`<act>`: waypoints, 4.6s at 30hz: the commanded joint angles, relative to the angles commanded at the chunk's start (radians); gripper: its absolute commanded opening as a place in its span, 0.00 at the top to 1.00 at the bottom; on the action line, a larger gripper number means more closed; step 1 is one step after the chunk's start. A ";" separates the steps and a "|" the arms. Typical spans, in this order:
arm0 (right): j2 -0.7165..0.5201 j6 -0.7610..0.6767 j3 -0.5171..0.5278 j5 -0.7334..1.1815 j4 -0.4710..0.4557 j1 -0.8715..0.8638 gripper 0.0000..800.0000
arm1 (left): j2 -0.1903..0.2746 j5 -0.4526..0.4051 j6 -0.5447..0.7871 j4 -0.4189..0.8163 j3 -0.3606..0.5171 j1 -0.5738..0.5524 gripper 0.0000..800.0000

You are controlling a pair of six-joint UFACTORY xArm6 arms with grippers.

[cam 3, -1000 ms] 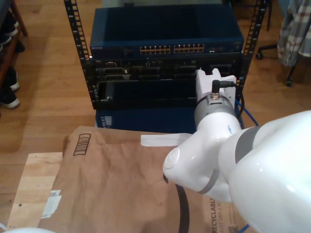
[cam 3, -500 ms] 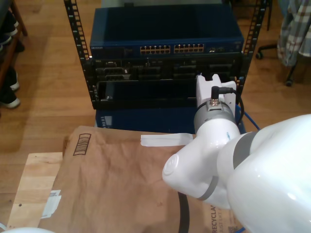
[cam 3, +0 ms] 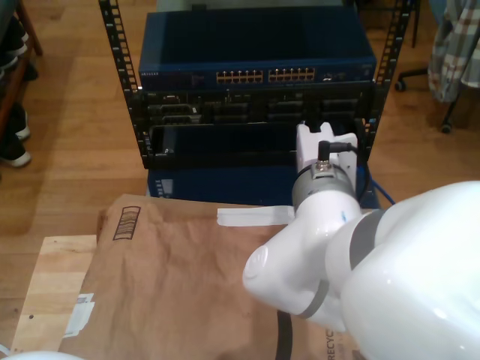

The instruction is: Grab the cable and plug it in

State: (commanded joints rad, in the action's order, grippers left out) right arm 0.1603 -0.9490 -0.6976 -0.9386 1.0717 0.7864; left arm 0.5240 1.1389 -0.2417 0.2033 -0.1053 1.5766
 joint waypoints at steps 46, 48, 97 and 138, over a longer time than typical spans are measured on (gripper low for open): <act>-0.118 0.130 0.028 0.074 0.049 0.046 1.00 | 0.000 0.000 0.000 0.000 0.000 0.000 0.00; -0.118 0.130 0.031 0.072 0.051 0.044 1.00 | 0.000 0.000 0.000 0.000 0.000 0.000 0.00; -0.087 0.057 -0.029 0.071 0.008 -0.144 1.00 | 0.000 0.000 0.000 0.000 0.000 0.000 0.00; 0.302 -0.186 -0.359 -0.141 -0.087 -0.218 1.00 | 0.000 0.000 0.000 0.000 0.000 0.000 0.00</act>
State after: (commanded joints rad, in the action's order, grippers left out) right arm 0.4626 -1.1347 -1.0566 -1.0798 0.9843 0.5685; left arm 0.5240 1.1389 -0.2417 0.2033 -0.1053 1.5766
